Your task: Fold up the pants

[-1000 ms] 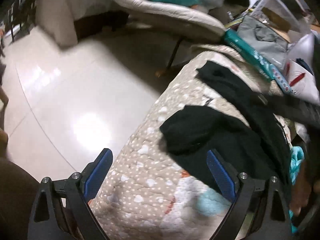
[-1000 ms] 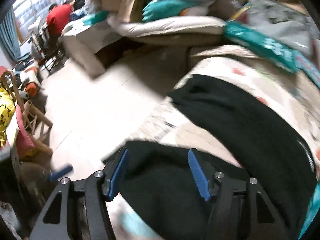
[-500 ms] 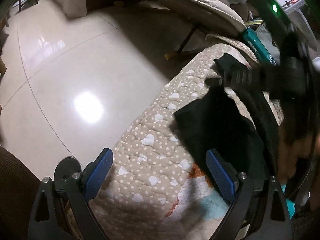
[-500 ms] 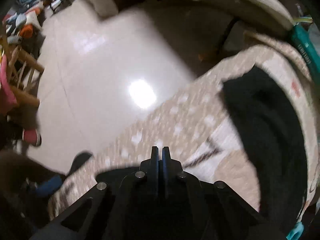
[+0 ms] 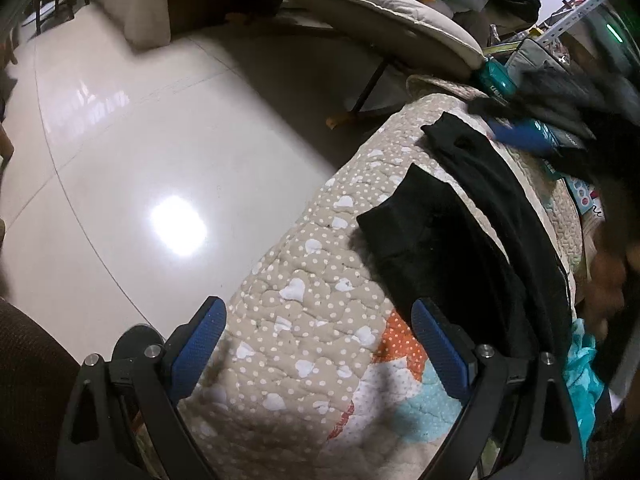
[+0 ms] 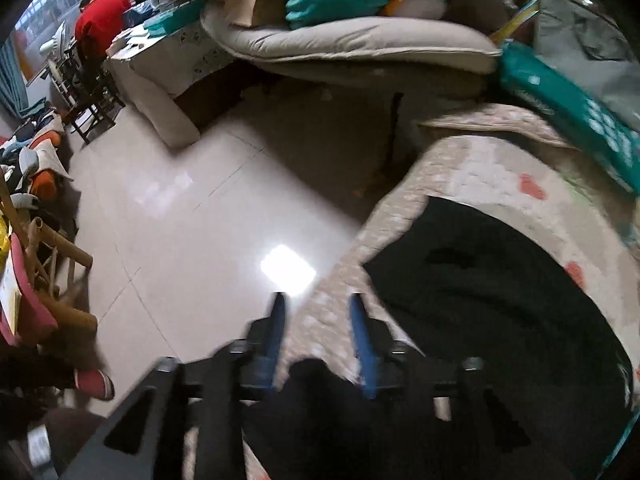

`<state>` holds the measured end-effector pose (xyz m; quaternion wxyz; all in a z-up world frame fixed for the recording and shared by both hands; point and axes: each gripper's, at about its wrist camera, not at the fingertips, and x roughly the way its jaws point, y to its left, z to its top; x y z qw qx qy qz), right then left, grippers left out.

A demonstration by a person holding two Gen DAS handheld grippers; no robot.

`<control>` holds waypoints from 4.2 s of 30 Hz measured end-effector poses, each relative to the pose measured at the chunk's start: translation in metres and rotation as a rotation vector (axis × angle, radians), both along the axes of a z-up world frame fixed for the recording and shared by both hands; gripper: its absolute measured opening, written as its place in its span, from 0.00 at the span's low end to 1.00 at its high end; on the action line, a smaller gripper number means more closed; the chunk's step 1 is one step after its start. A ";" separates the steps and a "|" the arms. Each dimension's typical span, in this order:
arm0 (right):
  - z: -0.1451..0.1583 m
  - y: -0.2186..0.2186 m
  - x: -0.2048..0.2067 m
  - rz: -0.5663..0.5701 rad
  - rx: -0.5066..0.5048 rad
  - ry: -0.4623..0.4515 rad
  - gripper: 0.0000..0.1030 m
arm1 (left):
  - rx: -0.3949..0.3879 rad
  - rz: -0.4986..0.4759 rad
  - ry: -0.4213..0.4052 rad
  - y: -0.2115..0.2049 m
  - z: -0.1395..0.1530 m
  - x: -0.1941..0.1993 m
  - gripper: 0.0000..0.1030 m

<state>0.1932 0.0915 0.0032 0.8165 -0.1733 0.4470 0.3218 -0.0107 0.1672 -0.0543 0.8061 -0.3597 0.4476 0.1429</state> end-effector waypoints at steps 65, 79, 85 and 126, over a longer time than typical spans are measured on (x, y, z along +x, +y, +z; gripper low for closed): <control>0.007 -0.349 0.119 -0.242 0.008 -0.001 0.16 | 0.382 -0.924 -0.155 -0.082 0.063 0.325 0.06; 0.025 -0.341 -0.002 -0.216 -0.059 -0.037 0.15 | 0.419 -0.852 -0.240 -0.073 0.101 0.201 0.06; 0.005 -0.340 -0.049 -0.194 -0.108 -0.014 0.15 | 0.397 -0.821 -0.236 -0.068 0.090 0.149 0.06; -0.006 -0.292 -0.013 -0.302 -0.073 -0.031 0.63 | -0.017 -0.212 -0.083 0.032 0.020 0.086 0.39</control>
